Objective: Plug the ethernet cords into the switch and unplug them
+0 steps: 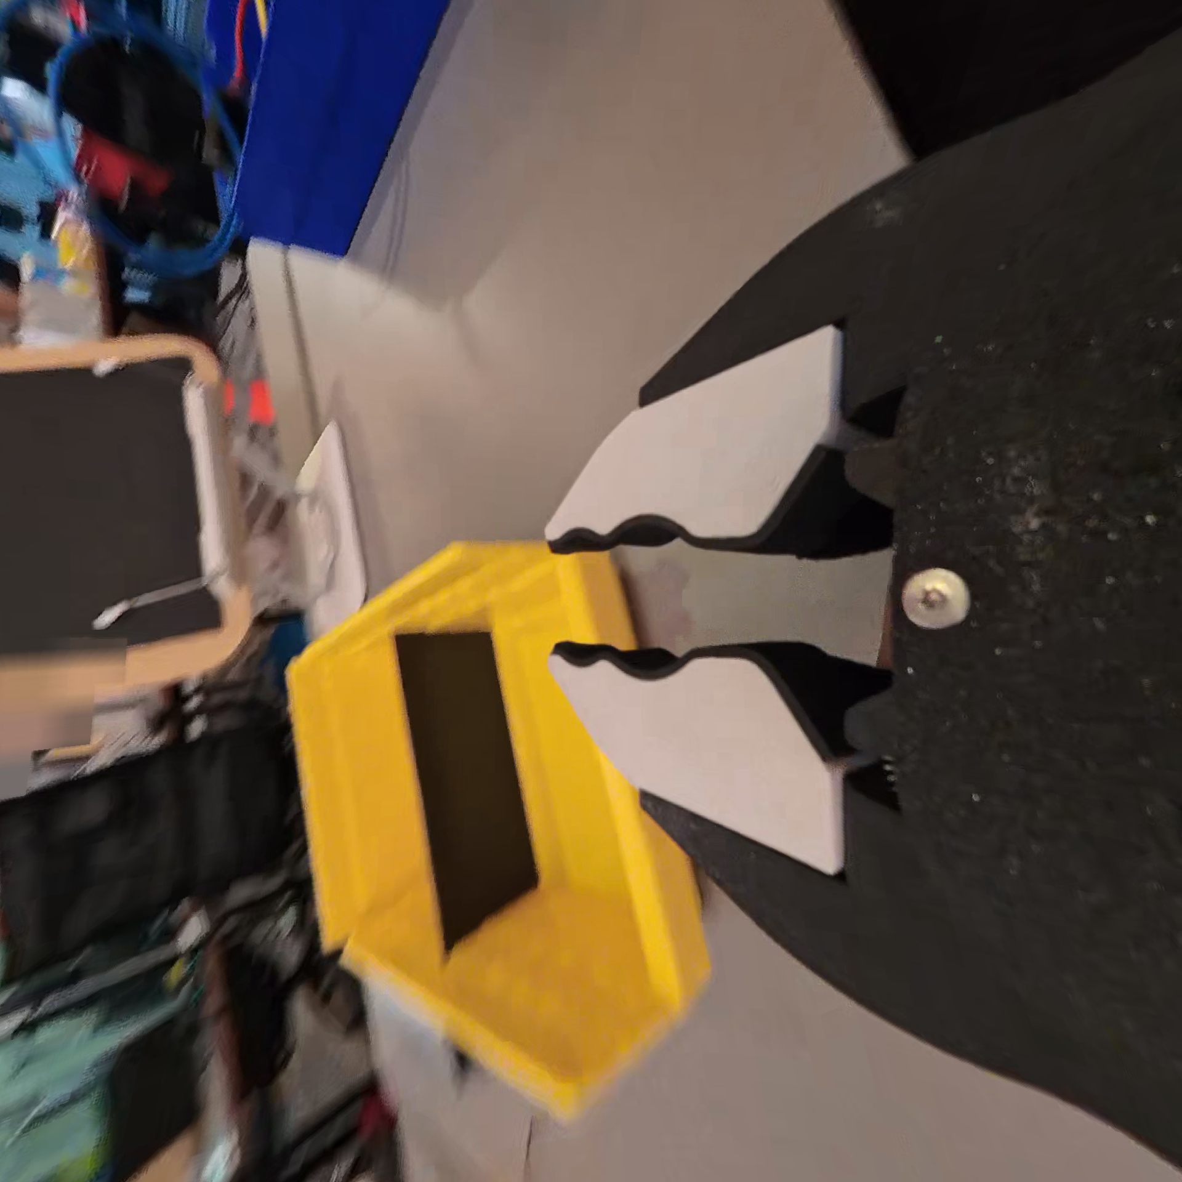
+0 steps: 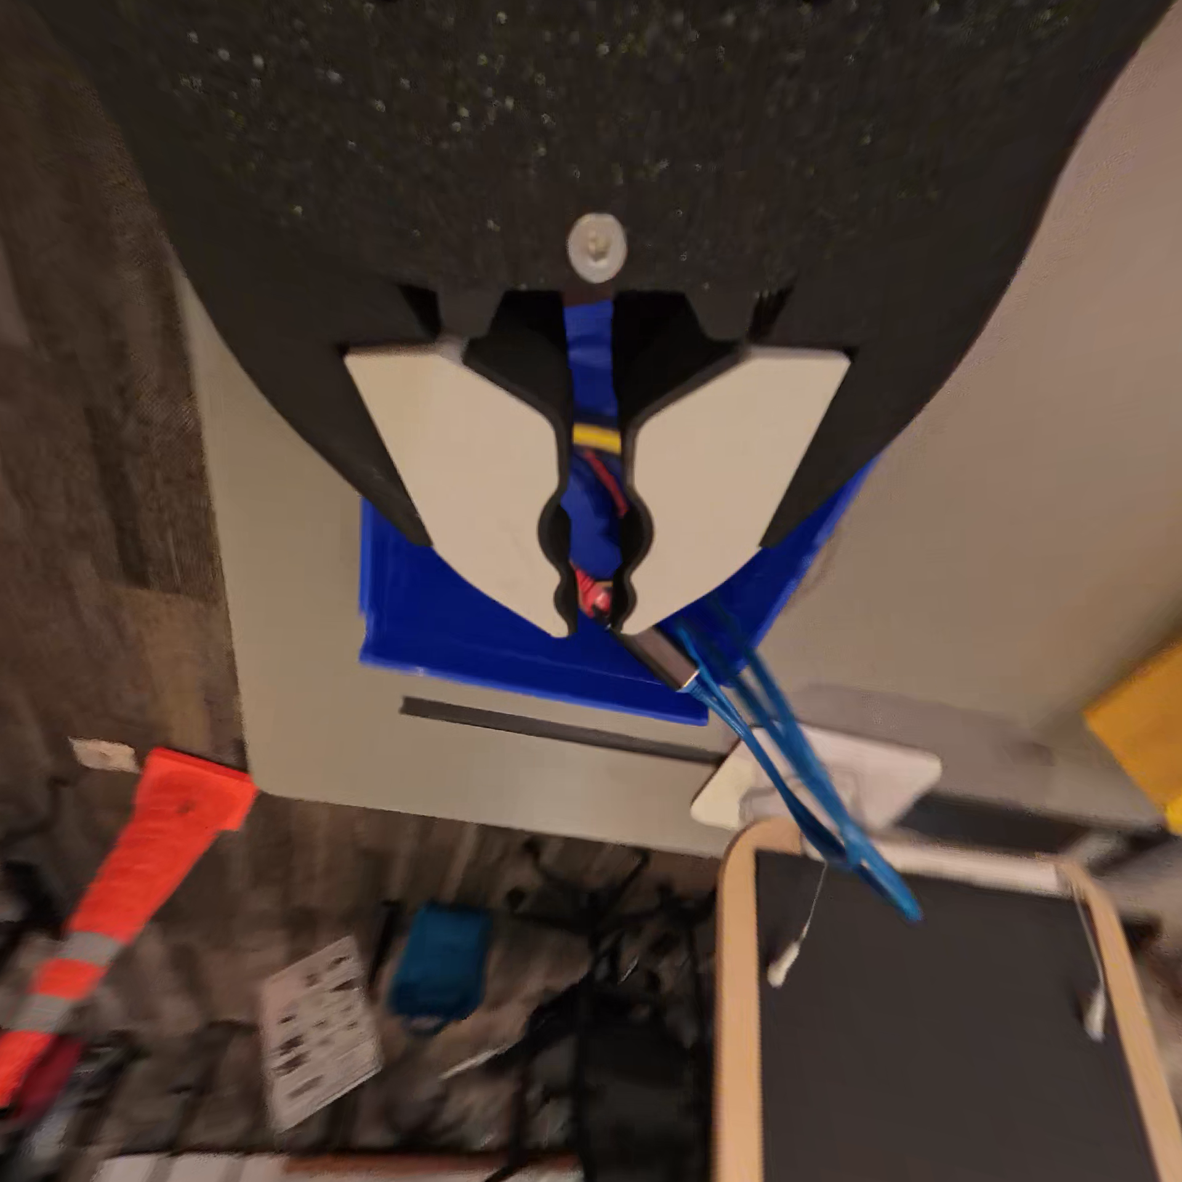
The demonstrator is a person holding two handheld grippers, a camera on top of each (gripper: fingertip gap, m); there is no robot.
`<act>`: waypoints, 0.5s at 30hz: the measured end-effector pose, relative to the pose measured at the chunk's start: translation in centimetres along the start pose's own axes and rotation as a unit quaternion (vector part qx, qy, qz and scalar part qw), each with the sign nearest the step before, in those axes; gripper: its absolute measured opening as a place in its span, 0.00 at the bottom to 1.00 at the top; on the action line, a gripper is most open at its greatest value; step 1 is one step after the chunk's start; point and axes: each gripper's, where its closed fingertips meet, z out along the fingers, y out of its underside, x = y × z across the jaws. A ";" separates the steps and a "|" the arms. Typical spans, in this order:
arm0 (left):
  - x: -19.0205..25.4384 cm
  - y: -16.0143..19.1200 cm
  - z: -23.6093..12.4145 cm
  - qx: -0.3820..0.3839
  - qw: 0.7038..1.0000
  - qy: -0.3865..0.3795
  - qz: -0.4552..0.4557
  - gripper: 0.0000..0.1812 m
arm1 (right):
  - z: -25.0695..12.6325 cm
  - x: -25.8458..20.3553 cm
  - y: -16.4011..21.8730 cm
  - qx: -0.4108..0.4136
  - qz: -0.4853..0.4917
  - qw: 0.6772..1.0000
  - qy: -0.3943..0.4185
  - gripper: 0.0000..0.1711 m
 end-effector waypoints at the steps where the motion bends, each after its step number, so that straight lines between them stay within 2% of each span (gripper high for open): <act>1: -1.7 -0.5 -0.8 0.021 0.999 -0.038 0.015 0.15 | -2.0 -1.3 1.1 0.039 0.045 0.998 0.027 0.06; 2: -3.2 -0.9 -1.7 0.036 0.996 -0.077 0.022 0.15 | -3.9 -3.8 2.7 0.078 0.069 0.994 0.025 0.07; 4: -5.3 -0.8 -3.3 0.035 0.990 -0.132 0.027 0.15 | -6.6 -8.2 7.2 0.082 0.057 0.994 0.042 0.02; 7: -6.0 0.6 -4.0 0.003 0.989 -0.143 0.045 0.18 | -9.3 -11.7 11.1 0.094 0.055 0.992 0.065 0.02; 9: -5.6 0.9 -4.0 0.010 0.990 -0.127 0.052 0.15 | -9.5 -11.9 12.9 0.079 0.046 0.994 0.061 0.02; 12: -4.0 1.1 -3.6 -0.007 0.996 -0.077 0.033 0.03 | -8.9 -9.9 15.4 0.054 0.040 0.995 0.079 0.08; 15: -1.9 2.2 -2.7 -0.028 0.998 -0.008 -0.052 0.03 | -9.1 -8.4 16.6 0.048 0.052 0.993 0.090 0.11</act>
